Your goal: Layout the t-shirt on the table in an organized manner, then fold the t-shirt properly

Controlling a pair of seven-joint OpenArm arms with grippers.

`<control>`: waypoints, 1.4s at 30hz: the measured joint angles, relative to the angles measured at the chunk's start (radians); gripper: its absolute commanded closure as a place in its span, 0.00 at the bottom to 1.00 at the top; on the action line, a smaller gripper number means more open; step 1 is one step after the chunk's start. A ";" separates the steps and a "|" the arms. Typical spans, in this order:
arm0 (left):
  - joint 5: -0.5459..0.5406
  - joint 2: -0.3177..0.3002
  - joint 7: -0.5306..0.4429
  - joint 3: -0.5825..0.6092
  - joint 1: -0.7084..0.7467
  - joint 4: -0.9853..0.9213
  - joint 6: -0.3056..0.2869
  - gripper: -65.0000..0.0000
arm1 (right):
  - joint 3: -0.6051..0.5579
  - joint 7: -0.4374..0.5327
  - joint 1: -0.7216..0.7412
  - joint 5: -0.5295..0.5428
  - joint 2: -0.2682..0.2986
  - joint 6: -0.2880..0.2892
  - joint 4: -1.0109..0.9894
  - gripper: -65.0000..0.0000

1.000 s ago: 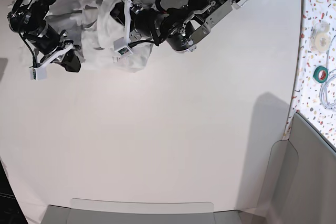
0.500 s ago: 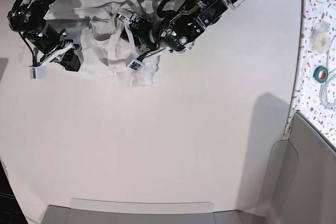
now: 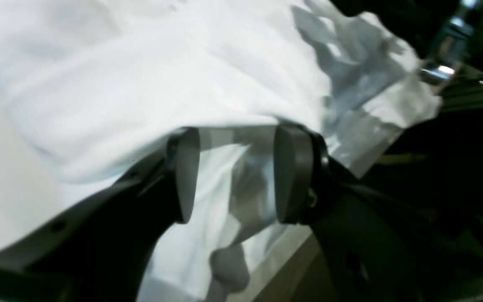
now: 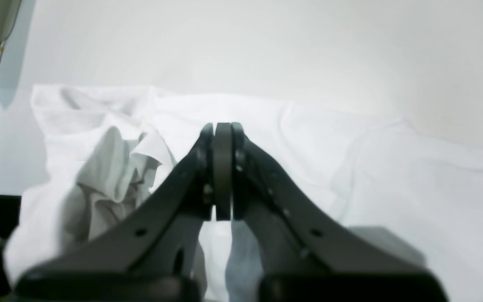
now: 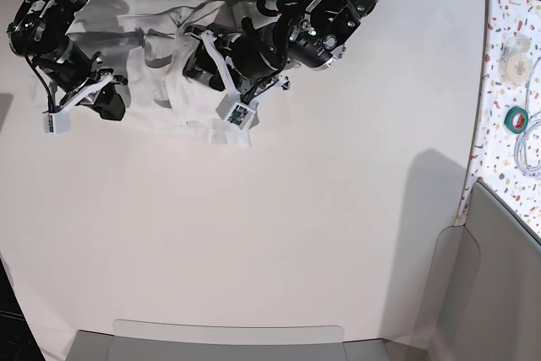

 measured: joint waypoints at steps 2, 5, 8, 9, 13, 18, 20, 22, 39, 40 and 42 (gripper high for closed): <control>0.002 0.000 -0.006 0.000 -0.002 0.001 0.000 0.56 | 0.003 0.003 0.005 -0.002 0.019 0.000 0.000 1.00; 0.003 0.002 -0.007 0.008 0.021 -0.002 0.001 0.56 | 0.002 0.003 0.005 0.000 0.013 0.000 0.000 1.00; 0.008 -0.002 -0.001 0.084 0.023 -0.035 0.004 0.56 | 0.000 0.003 0.005 0.001 0.007 0.000 0.000 1.00; 0.006 0.000 0.006 0.105 0.020 -0.052 0.004 0.56 | 0.000 0.003 0.005 0.000 0.010 0.000 0.000 1.00; 0.008 0.033 0.110 0.165 -0.009 -0.101 0.005 0.56 | 0.002 0.003 0.005 0.000 0.015 0.000 0.000 1.00; 0.008 0.039 0.086 0.182 -0.036 -0.046 0.001 0.56 | 0.002 0.003 0.005 -0.001 0.017 0.000 0.000 1.00; 0.003 0.019 0.029 0.185 -0.029 0.010 -0.002 0.56 | 0.002 0.003 0.004 0.000 0.015 0.000 0.000 1.00; -0.010 -0.013 -0.018 0.187 -0.030 0.047 -0.003 0.56 | 0.002 0.002 0.002 0.000 0.015 0.000 0.000 1.00; 0.007 -0.135 -0.165 0.075 0.043 0.048 0.015 0.56 | 0.235 -0.071 -0.008 0.282 0.257 0.005 -0.146 0.59; 0.003 -0.134 -0.164 0.078 0.043 0.048 0.011 0.56 | 0.236 -0.071 -0.023 0.311 0.275 0.005 -0.179 0.52; -0.006 -0.130 -0.166 0.081 0.043 0.048 0.004 0.56 | 0.233 -0.078 -0.049 0.365 0.301 0.006 -0.226 0.38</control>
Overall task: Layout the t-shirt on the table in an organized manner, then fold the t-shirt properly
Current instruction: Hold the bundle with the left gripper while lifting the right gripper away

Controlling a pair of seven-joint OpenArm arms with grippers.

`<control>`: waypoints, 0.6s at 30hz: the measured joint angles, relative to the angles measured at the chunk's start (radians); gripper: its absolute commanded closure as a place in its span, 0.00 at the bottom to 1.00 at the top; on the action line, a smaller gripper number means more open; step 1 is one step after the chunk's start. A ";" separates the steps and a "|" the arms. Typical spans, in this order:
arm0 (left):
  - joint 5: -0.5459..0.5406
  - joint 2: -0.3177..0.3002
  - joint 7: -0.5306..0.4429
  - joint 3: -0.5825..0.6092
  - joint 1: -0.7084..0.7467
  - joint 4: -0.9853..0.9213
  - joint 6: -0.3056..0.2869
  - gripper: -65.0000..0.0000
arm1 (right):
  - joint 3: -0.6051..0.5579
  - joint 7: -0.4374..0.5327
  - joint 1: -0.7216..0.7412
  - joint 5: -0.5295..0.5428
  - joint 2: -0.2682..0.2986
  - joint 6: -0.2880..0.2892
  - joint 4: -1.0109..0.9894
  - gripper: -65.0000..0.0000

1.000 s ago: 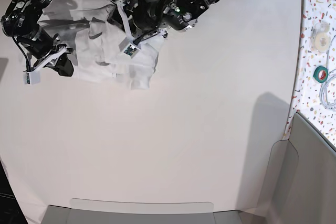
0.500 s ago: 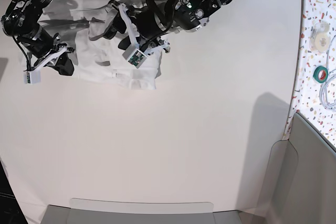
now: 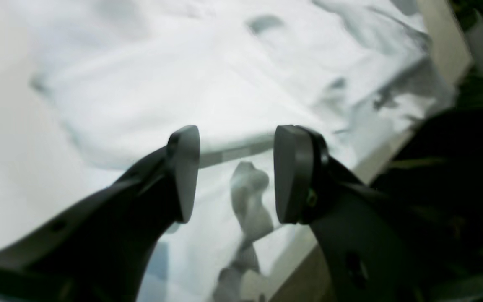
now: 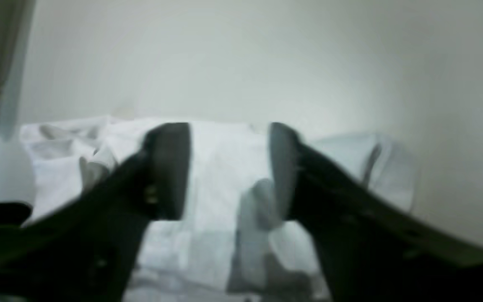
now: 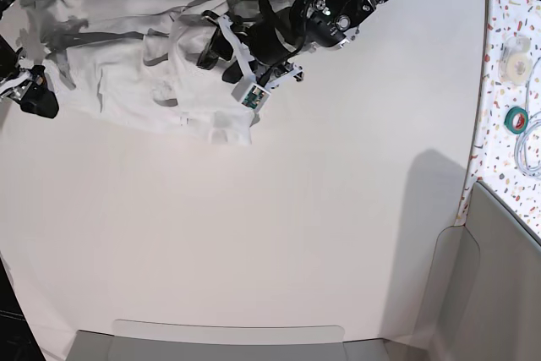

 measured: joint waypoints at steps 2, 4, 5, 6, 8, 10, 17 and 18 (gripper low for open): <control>0.001 -0.001 -0.002 0.000 -0.003 0.000 0.000 0.56 | 0.002 0.005 -0.028 0.066 0.011 0.006 -0.037 0.31; 0.000 -0.024 -0.002 0.000 -0.005 0.000 0.001 0.56 | 0.002 0.006 -0.055 0.124 0.008 0.074 -0.079 0.27; 0.006 -0.034 0.000 0.000 -0.005 0.000 0.003 0.56 | 0.002 0.003 -0.069 0.153 0.009 0.111 -0.102 0.27; 0.012 -0.039 0.000 0.000 -0.003 -0.002 0.008 0.56 | 0.000 -0.014 -0.084 0.177 0.019 0.144 -0.137 0.27; 0.011 -0.035 -0.001 0.000 -0.004 -0.011 0.007 0.56 | 0.014 -0.061 -0.089 0.190 0.045 0.151 -0.215 0.27; 0.010 -0.031 -0.001 0.000 -0.003 -0.016 0.003 0.56 | 0.082 -0.050 -0.084 0.218 0.052 0.153 -0.296 0.27; 0.008 -0.036 -0.001 0.000 -0.004 -0.019 0.003 0.56 | 0.268 -0.053 -0.178 0.214 0.099 0.153 -0.398 0.27; 0.008 -0.037 -0.001 0.000 -0.004 -0.019 0.003 0.56 | 0.275 -0.049 -0.183 0.216 0.102 0.153 -0.398 0.27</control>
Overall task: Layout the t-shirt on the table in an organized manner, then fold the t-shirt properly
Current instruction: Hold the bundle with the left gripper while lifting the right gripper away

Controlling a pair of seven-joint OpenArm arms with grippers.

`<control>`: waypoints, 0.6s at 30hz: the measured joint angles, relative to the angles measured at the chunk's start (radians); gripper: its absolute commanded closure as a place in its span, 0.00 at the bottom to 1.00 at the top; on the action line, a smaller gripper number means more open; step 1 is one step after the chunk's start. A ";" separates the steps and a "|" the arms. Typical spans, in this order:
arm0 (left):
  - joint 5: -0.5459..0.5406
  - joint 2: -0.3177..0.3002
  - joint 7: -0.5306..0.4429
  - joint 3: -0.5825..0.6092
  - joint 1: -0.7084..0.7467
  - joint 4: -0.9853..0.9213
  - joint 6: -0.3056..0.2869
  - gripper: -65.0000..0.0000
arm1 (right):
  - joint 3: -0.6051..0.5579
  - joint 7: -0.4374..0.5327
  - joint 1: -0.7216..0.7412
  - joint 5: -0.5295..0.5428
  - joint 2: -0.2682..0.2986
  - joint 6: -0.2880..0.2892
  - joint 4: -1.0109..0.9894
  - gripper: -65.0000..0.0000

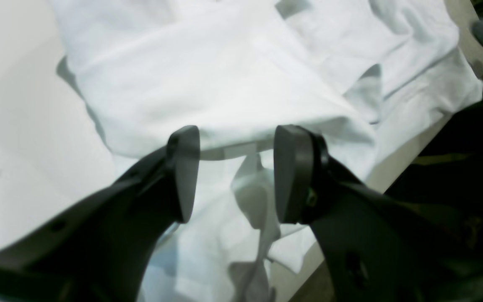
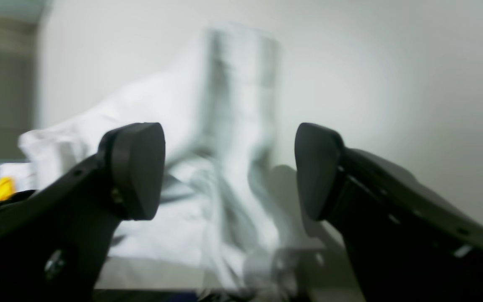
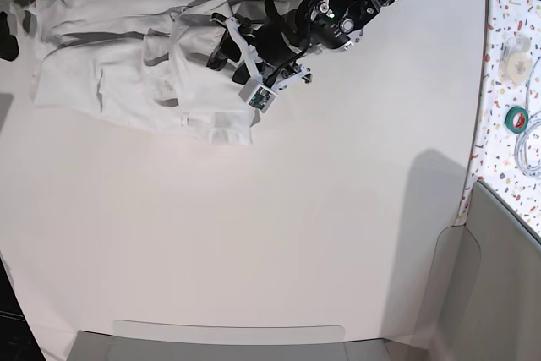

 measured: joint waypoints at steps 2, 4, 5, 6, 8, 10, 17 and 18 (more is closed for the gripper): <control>0.000 -0.001 0.000 0.000 0.003 0.000 0.000 0.56 | -0.013 0.006 0.004 0.002 0.001 0.000 0.000 0.27; 0.000 -0.005 0.001 0.000 0.004 0.000 0.000 0.56 | -0.021 0.007 0.022 -0.045 -0.020 0.000 0.003 0.27; 0.000 -0.006 0.000 0.000 0.003 0.000 0.000 0.56 | -0.021 0.006 0.027 -0.080 -0.034 0.000 0.003 0.27; 0.000 -0.005 0.000 -0.001 0.001 0.000 0.000 0.56 | -0.020 0.002 0.039 -0.117 -0.048 0.000 0.003 0.27; 0.000 -0.005 -0.002 -0.002 -0.002 0.000 0.000 0.56 | -0.018 -0.001 0.058 -0.195 -0.076 0.001 0.003 0.27; -0.001 -0.005 0.002 -0.002 0.002 0.000 0.000 0.56 | -0.018 0.009 0.072 -0.224 -0.104 0.000 0.005 0.27; 0.000 -0.004 0.000 -0.002 0.002 0.000 -0.001 0.56 | -0.095 0.039 0.105 -0.235 -0.126 0.000 0.024 0.27; 0.000 -0.003 0.000 -0.002 0.002 0.000 0.000 0.56 | -0.094 0.042 0.107 -0.235 -0.135 0.001 0.032 0.27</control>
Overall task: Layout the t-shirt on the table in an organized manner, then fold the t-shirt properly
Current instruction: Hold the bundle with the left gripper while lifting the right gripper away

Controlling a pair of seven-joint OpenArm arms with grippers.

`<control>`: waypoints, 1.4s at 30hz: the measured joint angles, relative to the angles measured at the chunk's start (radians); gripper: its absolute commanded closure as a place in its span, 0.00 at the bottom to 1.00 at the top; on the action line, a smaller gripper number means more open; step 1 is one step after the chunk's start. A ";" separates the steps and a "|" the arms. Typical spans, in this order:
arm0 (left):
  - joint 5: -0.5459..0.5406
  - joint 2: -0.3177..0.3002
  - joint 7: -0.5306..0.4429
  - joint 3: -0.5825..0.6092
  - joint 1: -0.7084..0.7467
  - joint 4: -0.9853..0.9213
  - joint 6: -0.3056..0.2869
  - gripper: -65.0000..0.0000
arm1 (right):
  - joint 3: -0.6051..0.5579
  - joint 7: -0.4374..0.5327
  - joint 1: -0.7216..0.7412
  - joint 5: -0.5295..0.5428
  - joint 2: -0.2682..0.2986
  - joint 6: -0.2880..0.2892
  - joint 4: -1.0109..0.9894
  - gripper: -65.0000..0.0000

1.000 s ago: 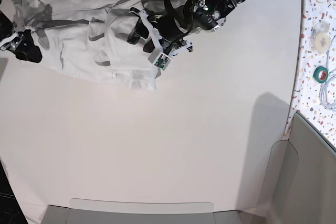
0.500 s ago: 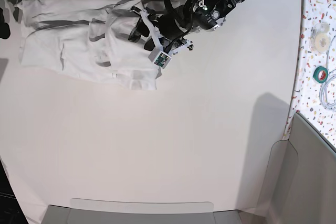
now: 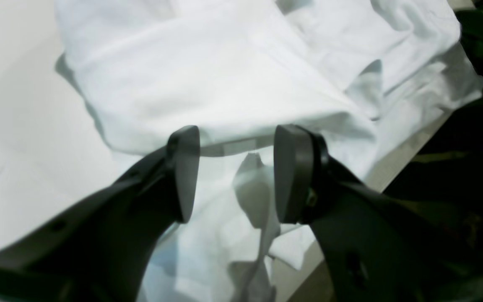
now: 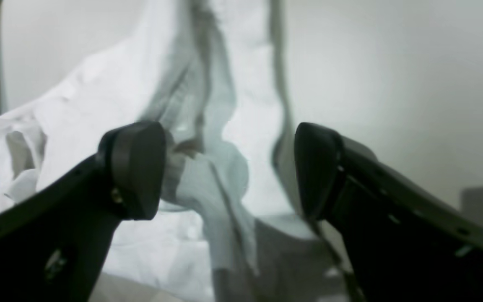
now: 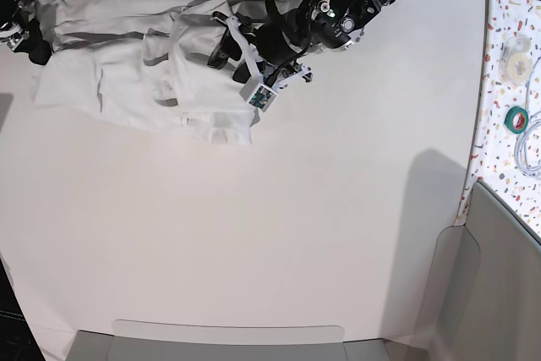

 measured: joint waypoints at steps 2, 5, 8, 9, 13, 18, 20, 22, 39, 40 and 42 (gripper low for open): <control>0.000 0.000 0.000 0.000 0.000 0.000 0.000 0.56 | 0.000 -0.009 -0.003 -0.010 -0.005 0.003 0.024 0.27; 0.000 0.000 0.000 0.000 0.000 0.000 0.000 0.56 | -0.002 -0.026 -0.005 -0.032 -0.006 0.003 0.060 0.27; 0.000 0.000 0.000 0.000 0.000 0.000 0.000 0.56 | -0.005 -0.032 -0.018 0.000 -0.006 0.006 0.074 0.27; 0.000 0.000 0.000 0.000 0.000 0.000 0.000 0.56 | -0.006 -0.032 -0.024 0.016 -0.008 0.006 0.074 0.27; 0.000 0.000 0.000 0.000 0.002 0.000 0.000 0.56 | -0.006 -0.036 -0.024 0.058 -0.009 0.006 0.074 0.27; 0.000 0.000 0.000 0.000 0.002 0.000 0.000 0.56 | -0.006 -0.035 -0.025 0.060 -0.010 0.006 0.074 0.27; 0.000 0.000 0.000 0.000 0.002 0.000 0.000 0.56 | -0.019 -0.034 -0.026 0.060 -0.015 0.006 0.074 0.27; 0.000 0.000 0.000 0.000 0.002 0.000 0.000 0.56 | -0.055 -0.034 -0.028 0.060 -0.021 0.006 0.073 0.27; 0.000 -0.004 0.000 0.000 0.005 0.002 0.000 0.56 | -0.125 -0.029 0.014 0.040 -0.087 0.006 0.077 0.79; 0.000 -0.006 0.000 0.000 0.005 0.004 0.000 0.56 | -0.125 -0.029 0.014 0.037 -0.090 0.006 0.077 0.89; 0.000 -0.006 -0.001 0.000 0.013 0.007 0.000 0.56 | -0.124 -0.031 0.015 0.038 -0.092 0.006 0.077 1.00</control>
